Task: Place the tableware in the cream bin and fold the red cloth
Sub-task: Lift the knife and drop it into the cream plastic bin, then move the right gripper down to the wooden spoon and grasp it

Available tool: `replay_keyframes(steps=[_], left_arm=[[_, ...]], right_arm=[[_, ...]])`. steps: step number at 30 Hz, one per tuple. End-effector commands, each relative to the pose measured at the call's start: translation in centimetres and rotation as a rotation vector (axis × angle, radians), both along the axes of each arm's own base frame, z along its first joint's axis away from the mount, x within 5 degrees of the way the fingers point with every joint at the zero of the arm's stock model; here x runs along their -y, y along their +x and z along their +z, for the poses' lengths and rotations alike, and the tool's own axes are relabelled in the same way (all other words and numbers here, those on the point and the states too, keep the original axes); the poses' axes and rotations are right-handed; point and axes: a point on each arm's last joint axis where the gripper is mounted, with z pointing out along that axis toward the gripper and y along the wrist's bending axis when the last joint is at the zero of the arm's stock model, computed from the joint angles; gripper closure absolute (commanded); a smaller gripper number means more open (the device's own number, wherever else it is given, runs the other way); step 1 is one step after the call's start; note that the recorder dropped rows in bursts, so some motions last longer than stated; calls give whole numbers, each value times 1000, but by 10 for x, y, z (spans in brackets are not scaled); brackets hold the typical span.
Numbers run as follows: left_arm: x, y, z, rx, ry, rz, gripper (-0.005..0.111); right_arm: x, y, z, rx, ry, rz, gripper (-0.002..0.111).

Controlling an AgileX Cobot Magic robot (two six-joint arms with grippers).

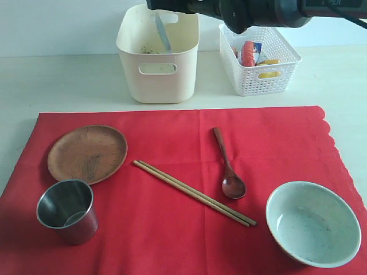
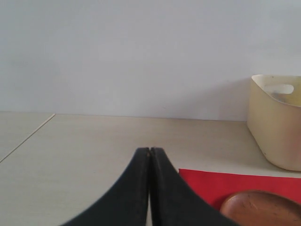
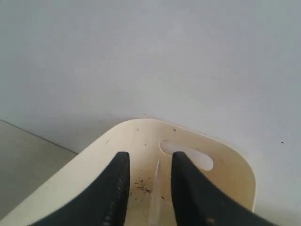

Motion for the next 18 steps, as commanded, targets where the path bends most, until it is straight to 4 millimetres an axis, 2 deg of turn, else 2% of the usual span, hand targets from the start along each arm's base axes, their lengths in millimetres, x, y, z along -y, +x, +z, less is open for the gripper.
replay_keyframes(steps=[1, 8, 18], left_arm=[[0, 0, 0, 7, 4, -7, 104], [0, 0, 0, 7, 4, -7, 104], [0, 0, 0, 7, 4, -7, 104]], right_arm=[[-1, 1, 2, 1, 2, -1, 69], [12, -9, 9, -166, -115, -54, 66], [45, -39, 44, -373, -409, -162, 68]])
